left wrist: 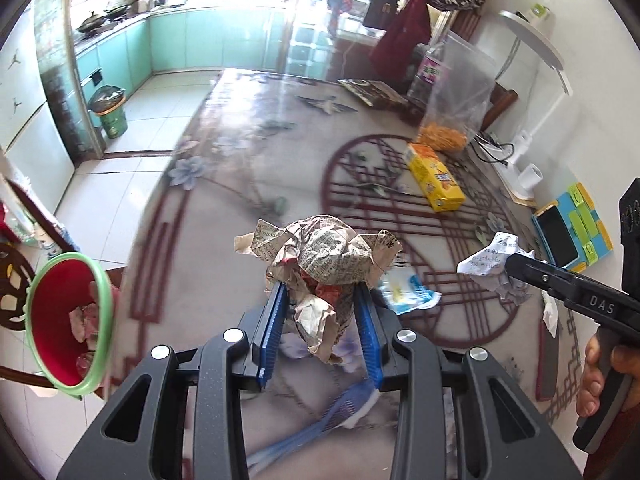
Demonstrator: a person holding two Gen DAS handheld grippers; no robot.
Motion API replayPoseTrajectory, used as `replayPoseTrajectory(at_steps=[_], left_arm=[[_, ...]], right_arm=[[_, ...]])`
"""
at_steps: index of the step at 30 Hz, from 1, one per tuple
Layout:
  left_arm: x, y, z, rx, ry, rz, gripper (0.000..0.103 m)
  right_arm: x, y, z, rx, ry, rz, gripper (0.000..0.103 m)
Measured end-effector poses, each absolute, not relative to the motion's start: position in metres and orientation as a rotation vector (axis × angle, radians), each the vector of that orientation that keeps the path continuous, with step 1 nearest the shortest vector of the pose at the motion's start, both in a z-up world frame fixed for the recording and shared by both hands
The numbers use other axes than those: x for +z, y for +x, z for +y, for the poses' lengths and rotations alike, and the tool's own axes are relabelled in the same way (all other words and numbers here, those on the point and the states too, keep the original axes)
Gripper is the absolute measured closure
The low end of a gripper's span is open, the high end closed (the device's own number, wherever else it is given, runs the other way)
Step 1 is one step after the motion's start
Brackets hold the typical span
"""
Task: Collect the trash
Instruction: 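Carry the newspaper and foil ball over the red bucket, then open both tools to drop the newspaper and foil ball into the bucket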
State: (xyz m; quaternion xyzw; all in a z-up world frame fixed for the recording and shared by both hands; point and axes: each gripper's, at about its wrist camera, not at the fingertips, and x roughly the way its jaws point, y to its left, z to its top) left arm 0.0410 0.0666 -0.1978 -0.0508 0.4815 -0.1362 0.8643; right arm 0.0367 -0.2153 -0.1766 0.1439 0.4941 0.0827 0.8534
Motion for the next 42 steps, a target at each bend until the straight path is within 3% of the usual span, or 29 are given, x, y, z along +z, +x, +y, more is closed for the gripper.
replayPoseTrajectory(at_steps=[23,42], left_arm=[[-0.212,0.048,0.293,-0.029,-0.215,0.991,0.071],[-0.24,0.049,0.42,0.151,-0.269,1.024,0.071]], right_arm=[[-0.152,0.075,0.052,0.523,0.128,1.019,0.054],[-0.191,0.095,0.219,0.739,-0.044,1.105,0.052]])
